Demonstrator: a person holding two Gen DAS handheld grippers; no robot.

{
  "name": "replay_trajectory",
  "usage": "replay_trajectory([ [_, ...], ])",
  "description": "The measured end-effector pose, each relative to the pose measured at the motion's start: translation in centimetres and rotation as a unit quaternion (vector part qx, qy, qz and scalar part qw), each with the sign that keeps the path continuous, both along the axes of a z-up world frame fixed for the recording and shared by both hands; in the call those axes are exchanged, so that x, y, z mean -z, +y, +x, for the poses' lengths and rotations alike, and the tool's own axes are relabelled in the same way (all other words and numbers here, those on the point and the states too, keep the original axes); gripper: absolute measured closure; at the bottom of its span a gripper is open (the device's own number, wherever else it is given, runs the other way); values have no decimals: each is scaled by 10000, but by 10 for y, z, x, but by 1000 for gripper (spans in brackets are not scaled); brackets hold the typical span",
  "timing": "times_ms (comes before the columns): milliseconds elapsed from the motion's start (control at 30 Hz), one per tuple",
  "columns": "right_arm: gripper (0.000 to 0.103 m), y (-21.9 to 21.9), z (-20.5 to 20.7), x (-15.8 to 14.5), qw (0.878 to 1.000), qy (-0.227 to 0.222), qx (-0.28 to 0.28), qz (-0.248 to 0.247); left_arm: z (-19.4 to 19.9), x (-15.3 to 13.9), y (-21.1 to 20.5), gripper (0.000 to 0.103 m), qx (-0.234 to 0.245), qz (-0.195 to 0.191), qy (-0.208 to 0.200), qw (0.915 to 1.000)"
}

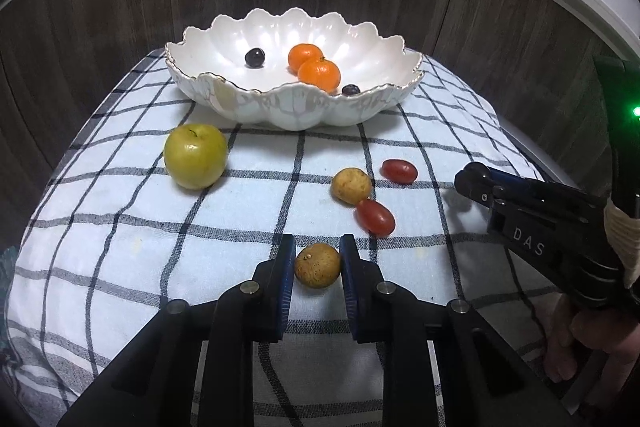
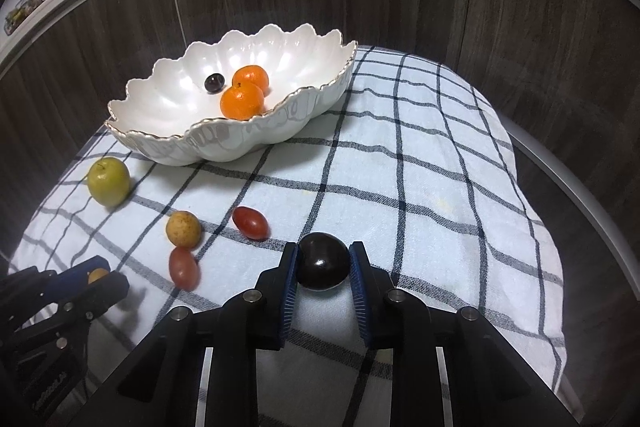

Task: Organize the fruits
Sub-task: 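Lift both held fruits and carry them over the white bowl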

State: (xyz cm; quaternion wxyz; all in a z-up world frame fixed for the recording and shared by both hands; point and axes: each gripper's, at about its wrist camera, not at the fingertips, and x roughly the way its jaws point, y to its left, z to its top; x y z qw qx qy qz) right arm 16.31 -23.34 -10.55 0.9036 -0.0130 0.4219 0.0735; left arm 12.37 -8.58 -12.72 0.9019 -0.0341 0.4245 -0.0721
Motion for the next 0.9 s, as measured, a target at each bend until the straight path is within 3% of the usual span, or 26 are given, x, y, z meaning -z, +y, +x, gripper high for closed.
replay_trajectory([
  [667,76,26,-13,-41,9995,-281,77,95,6,-26,27,80,-164,-164,-233,9995],
  [900,76,35,-9,-54,9990,-407,153,112,16,-46,37,80,-82,-175,-505,9985],
])
